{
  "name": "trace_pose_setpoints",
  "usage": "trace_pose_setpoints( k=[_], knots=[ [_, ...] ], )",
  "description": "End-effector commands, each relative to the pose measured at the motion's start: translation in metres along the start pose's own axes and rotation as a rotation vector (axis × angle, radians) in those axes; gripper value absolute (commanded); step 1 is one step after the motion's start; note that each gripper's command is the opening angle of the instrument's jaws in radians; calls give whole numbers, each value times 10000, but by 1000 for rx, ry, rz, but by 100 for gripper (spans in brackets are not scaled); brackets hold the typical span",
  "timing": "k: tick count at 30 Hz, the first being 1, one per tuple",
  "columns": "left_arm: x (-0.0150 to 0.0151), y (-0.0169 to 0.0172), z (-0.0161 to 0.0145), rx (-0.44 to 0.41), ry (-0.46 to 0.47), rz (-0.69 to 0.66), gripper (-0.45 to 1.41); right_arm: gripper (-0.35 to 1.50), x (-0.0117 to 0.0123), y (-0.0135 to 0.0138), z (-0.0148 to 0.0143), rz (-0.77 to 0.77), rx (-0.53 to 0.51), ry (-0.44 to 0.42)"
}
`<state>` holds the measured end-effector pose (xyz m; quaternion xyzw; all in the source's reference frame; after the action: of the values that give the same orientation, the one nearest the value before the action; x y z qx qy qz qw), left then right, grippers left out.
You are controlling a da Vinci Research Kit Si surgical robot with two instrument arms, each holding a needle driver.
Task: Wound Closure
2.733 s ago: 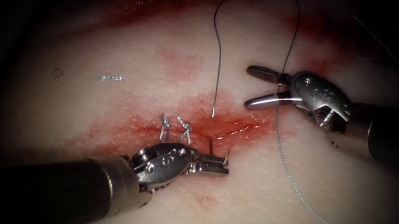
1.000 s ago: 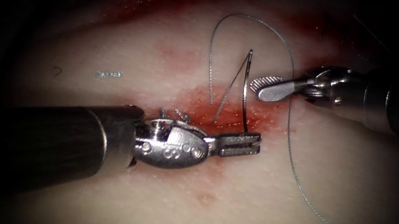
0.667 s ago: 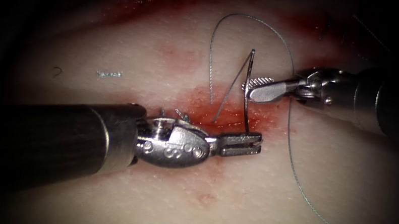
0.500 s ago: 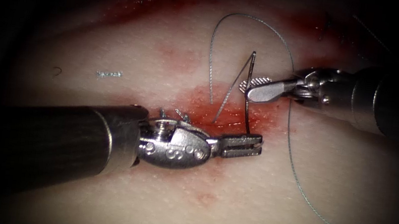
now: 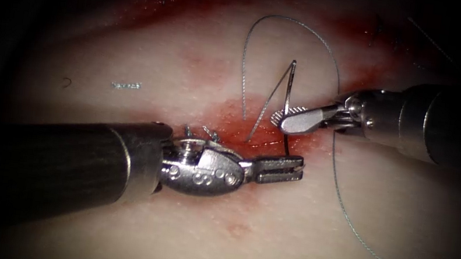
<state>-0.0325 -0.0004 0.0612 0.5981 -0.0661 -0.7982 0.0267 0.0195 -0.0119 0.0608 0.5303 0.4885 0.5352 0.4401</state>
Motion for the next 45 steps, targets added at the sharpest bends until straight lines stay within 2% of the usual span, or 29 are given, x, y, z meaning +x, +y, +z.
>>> trace_pose_setpoints(
  k=[1, 8, 12, 13, 14, 15, 16, 18, 23, 24, 25, 27, 29, 31, 36, 39, 42, 44, 45],
  knots=[
    [-4, 3, 7, -1, 1, 0, -45, 51, 2, 6, 8, 0, -5, 3],
    [-4, 7, 10, 1, -2, 3, -45, 59, 6, 3, 10, -7, -19, 26],
    [-3, 7, 10, 1, -2, 3, -45, 54, 6, 3, 11, -13, -22, 29],
    [-3, 7, 10, 1, -2, 3, -45, 49, 6, 4, 11, -13, -22, 30],
    [-3, 7, 10, 1, -2, 2, -45, 36, 6, 4, 12, -14, -22, 30],
    [-3, 7, 11, 1, -2, 2, -45, 9, 5, 4, 12, -14, -19, 31],
    [-3, 7, 11, 2, -2, 2, -45, -35, 4, 4, 13, -14, -29, 31],
    [-2, 8, 11, 4, -1, 2, -45, -35, 4, 5, 15, -12, -94, 26],
    [2, 10, 13, 3, -3, 1, -45, -35, 4, 8, 20, -33, -129, 59],
    [3, 9, 12, 3, -3, 0, -40, -35, 5, 8, 21, -46, -130, 59],
    [4, 7, 11, 2, -1, 4, 42, -35, 6, 9, 20, -70, -133, 61],
    [6, 5, 9, 3, 0, -95, 99, -35, 8, 10, 17, -94, -140, 70],
    [7, 3, 5, 10, -6, -145, 116, -35, 13, 12, 14, -143, -137, 91],
    [7, 1, -2, 14, -14, -224, 121, -35, 19, 16, 9, -242, -134, 123],
    [-1, -5, -17, -24, -43, -325, 103, -35, 26, 25, 2, -383, -121, 173],
    [-8, -8, -27, -70, -78, -381, 78, -35, 28, 28, 1, -458, -123, 181],
    [-18, -12, -37, -103, -105, -466, 15, -35, 27, 29, 1, -578, -122, 191],
    [-25, -17, -42, -123, -131, -552, -45, -35, 26, 29, 3, -686, -106, 185],
    [-28, -19, -43, -132, -146, -592, -45, -35, 25, 29, 3, -722, -97, 189]
  ],
)
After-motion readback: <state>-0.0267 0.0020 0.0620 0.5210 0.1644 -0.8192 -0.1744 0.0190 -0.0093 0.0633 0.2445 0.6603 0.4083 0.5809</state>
